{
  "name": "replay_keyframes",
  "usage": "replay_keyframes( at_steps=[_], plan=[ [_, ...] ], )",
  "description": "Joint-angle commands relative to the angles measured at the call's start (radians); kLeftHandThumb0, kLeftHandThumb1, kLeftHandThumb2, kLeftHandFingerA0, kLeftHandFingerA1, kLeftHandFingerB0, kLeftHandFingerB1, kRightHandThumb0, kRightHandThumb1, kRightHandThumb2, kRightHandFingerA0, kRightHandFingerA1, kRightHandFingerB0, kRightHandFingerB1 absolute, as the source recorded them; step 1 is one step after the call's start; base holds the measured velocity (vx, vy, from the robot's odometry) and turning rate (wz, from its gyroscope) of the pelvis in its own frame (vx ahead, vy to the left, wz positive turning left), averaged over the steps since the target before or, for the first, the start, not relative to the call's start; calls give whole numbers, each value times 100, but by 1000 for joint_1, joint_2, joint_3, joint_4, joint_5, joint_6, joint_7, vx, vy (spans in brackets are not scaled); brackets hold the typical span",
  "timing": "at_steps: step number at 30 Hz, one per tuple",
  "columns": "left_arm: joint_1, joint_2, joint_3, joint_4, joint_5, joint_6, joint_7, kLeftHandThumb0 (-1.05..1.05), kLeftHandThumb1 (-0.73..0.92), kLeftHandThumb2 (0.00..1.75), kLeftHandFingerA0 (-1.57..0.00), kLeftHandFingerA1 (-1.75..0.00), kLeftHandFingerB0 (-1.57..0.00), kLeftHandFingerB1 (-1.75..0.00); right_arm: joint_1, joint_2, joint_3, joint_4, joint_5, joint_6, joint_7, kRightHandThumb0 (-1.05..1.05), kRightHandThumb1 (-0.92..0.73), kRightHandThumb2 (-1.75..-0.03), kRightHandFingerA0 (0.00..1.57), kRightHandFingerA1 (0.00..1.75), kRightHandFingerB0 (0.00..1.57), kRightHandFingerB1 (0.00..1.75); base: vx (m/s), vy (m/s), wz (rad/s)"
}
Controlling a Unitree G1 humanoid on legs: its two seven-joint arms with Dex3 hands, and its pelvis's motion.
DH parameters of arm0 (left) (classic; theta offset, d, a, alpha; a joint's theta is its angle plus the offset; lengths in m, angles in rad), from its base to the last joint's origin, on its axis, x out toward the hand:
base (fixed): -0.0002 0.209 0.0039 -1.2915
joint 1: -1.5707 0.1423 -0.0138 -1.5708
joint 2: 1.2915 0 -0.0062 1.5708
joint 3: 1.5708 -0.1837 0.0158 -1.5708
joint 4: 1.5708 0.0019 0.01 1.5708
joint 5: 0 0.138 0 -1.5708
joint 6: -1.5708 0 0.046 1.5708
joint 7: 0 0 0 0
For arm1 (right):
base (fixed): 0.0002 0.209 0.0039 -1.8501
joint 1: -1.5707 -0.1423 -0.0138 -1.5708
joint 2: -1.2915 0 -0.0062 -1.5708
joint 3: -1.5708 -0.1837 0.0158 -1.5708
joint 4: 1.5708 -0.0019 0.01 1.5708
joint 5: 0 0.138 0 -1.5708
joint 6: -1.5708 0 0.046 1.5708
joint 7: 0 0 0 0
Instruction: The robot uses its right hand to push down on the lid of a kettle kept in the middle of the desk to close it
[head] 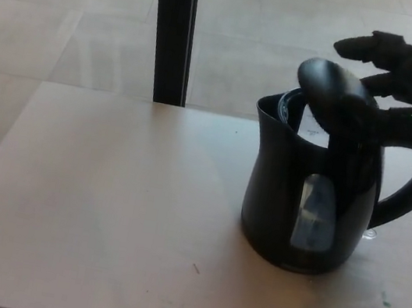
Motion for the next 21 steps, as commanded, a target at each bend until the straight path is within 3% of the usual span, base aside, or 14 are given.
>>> replay_keyframes(
  at_steps=[1, 4, 5, 8, 9, 10, 11, 14, 15, 16, 17, 21],
  plan=[
    [-2, 22, -14, 0, -2, 7, 8, -77, 77, 64, -43, -47, -31, -34, 15, -2, 90, -18, -150, -80, 8, -91, -59, -94, 30, 54, 19, 43, 0, 0, 0],
    [3, 30, -11, -5, -12, 19, -8, -77, 76, 63, -42, -46, -31, -34, 41, -12, 163, -66, -204, -90, 45, -84, -53, -94, 25, 57, 17, 44, 0, 0, 0],
    [5, 30, -11, -6, -13, 15, -13, -77, 76, 61, -40, -46, -30, -33, 45, -21, 197, -89, -236, -86, 58, -84, -69, -63, 17, 50, 20, 35, 0, 0, 0],
    [9, 29, -18, -11, -8, 1, -17, -77, 77, 64, -41, -47, -30, -34, 46, -27, 231, -117, -263, -66, 61, -82, -68, -62, 18, 52, 21, 34, 0, 0, 0],
    [5, 30, -17, -8, -10, 8, -8, -76, 77, 63, -42, -47, -30, -33, 40, -26, 243, -124, -270, -56, 71, -81, -54, -92, 18, 58, 15, 45, 0, 0, 0],
    [3, 29, -20, -4, -5, 4, 4, -75, 77, 63, -47, -49, -32, -34, 35, -26, 254, -127, -282, -54, 73, -81, -54, -93, 18, 58, 13, 44, 0, 0, 0],
    [-1, 29, -20, 1, -5, 7, 12, -76, 76, 63, -47, -49, -33, -34, 31, -26, 272, -132, -301, -57, 70, -78, -70, -62, 23, 49, 22, 31, 0, 0, 0],
    [0, 34, -19, 2, -8, 12, 13, -75, 77, 63, -49, -51, -35, -34, 14, -21, 323, -134, -355, -68, 67, -77, -69, -61, 23, 47, 21, 31, 0, 0, 0],
    [2, 33, -19, -4, -10, 10, 7, -73, 61, 99, -43, -61, -25, -48, 12, -20, 339, -133, -371, -83, 61, -77, -53, -91, 22, 56, 15, 43, 0, 0, 0],
    [3, 32, -19, -7, -11, 9, 4, -73, 61, 99, -43, -61, -25, -48, 12, -20, 347, -132, -378, -89, 58, -77, -53, -91, 22, 56, 15, 43, 0, 0, 0],
    [5, 35, -24, -12, -9, 11, -4, -76, 77, 63, -45, -50, -32, -34, 12, -21, 361, -131, -390, -100, 57, -76, -54, -91, 22, 56, 15, 43, 0, 0, 0],
    [-1, 36, -30, -5, -2, 4, 7, -77, 78, 64, -47, -47, -34, -33, 62, -3, 435, -126, -451, -92, 34, -76, -54, -91, 23, 55, 15, 43, 0, 0, 0]
  ],
)
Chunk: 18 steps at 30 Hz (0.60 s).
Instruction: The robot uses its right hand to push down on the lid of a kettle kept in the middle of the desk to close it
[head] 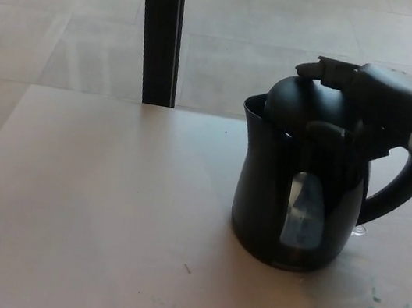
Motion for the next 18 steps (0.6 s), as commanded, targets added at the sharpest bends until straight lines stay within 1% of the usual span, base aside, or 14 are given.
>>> replay_keyframes(
  at_steps=[1, 4, 5, 6, 8, 9, 10, 11, 14, 16, 18],
  plan=[
    [4, 35, -15, -2, 8, 6, 13, -77, 78, 64, -47, -47, -34, -33, 112, 65, 184, 12, -195, -72, 39, -76, -54, -91, 23, 55, 15, 43, 0, 0, 0],
    [3, 37, -16, 0, 4, 6, 9, -76, 77, 64, -44, -47, -30, -32, 139, 74, 211, 25, -206, -74, 29, -76, -52, -90, 22, 56, 17, 45, 0, 0, 0],
    [0, 34, -18, 3, 5, 7, 12, -75, 77, 64, -47, -46, -32, -33, 169, 68, 247, 22, -244, -75, 10, -77, -53, -91, 22, 56, 15, 44, 0, 0, 0],
    [-1, 33, -21, 5, 7, 3, 8, -76, 78, 64, -43, -47, -28, -32, 190, 75, 272, 32, -261, -65, 10, -75, -51, -89, 21, 58, 16, 46, 0, 0, 0],
    [0, 32, -26, 6, 8, -2, 1, -76, 78, 64, -46, -47, -31, -33, 216, 83, 297, 45, -268, -54, 17, -75, -51, -89, 21, 60, 15, 47, 0, 0, 0],
    [0, 33, -29, 3, 10, 0, 10, -77, 77, 64, -47, -49, -33, -33, 216, 79, 298, 48, -261, -62, 25, -78, -52, -92, 21, 63, 13, 48, 0, 0, 0],
    [1, 33, -27, 0, 7, 5, 10, -77, 78, 64, -44, -46, -31, -33, 212, 76, 292, 56, -255, -68, 25, -78, -53, -92, 20, 62, 14, 48, 0, 0, 0],
    [2, 34, -28, -4, 4, 12, 6, -77, 78, 64, -44, -48, -32, -33, 210, 70, 278, 57, -242, -71, 18, -77, -53, -91, 21, 60, 14, 47, 0, 0, 0],
    [0, 31, -30, 3, 8, -4, 15, -75, 78, 64, -45, -46, -33, -33, 174, 47, 204, 30, -177, -45, 46, -76, -54, -91, 19, 57, 9, 45, 0, 0, 0],
    [0, 31, -29, 4, 5, -3, 15, -74, 77, 64, -46, -47, -36, -34, 167, 41, 158, 22, -131, -40, 55, -75, -52, -90, 21, 57, 11, 45, 0, 0, 0],
    [-4, 33, -16, 6, -8, 6, 17, -75, 76, 63, -46, -47, -35, -34, 144, 58, 131, 48, -107, -45, 55, -74, -52, -90, 23, 58, 12, 44, 0, 0, 0]
  ],
)
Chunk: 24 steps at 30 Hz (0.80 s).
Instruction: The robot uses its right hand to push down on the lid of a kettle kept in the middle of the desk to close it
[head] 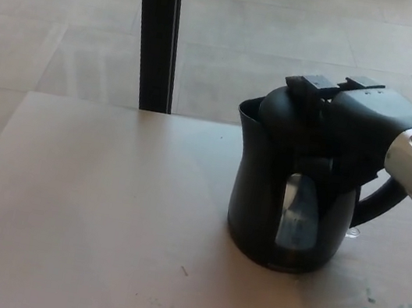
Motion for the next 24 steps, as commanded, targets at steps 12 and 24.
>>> replay_keyframes(
  at_steps=[12, 24],
  plan=[
    [24, 34, 11, 12, -11, 1, -11, -77, 76, 63, -43, -48, -32, -34, 23, 32, -318, 39, 306, 85, 342, -82, -67, -61, 34, 44, 19, 30, 0, 0, 0],
    [28, 30, 5, 8, -4, -1, 1, -78, 76, 63, -43, -48, -32, -34, -23, -80, -701, 47, 571, 281, 483, -75, -68, -61, 31, 52, 17, 30, 0, 0, 0]
  ],
)
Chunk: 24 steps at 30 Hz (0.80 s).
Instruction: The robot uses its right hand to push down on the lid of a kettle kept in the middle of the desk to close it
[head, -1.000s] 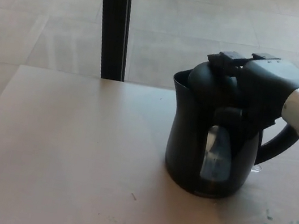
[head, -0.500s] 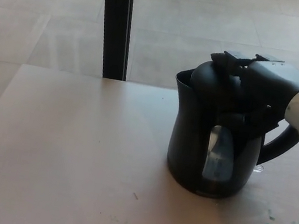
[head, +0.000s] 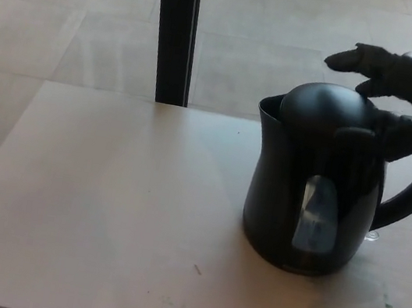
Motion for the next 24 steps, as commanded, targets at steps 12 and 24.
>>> replay_keyframes(
  at_steps=[12, 24],
  plan=[
    [39, 41, -2, 7, 0, -6, -17, -77, 78, 64, -38, -47, -30, -33, 187, -342, -724, 78, 446, 312, 199, -78, -53, -91, 19, 49, 10, 40, 0, 0, 0],
    [30, 30, 6, 12, -9, 8, 3, -78, 76, 63, -44, -48, -33, -34, 715, -294, -1257, 61, 592, 260, 167, -76, -53, -93, 24, 59, 17, 49, 0, 0, 0]
  ],
)
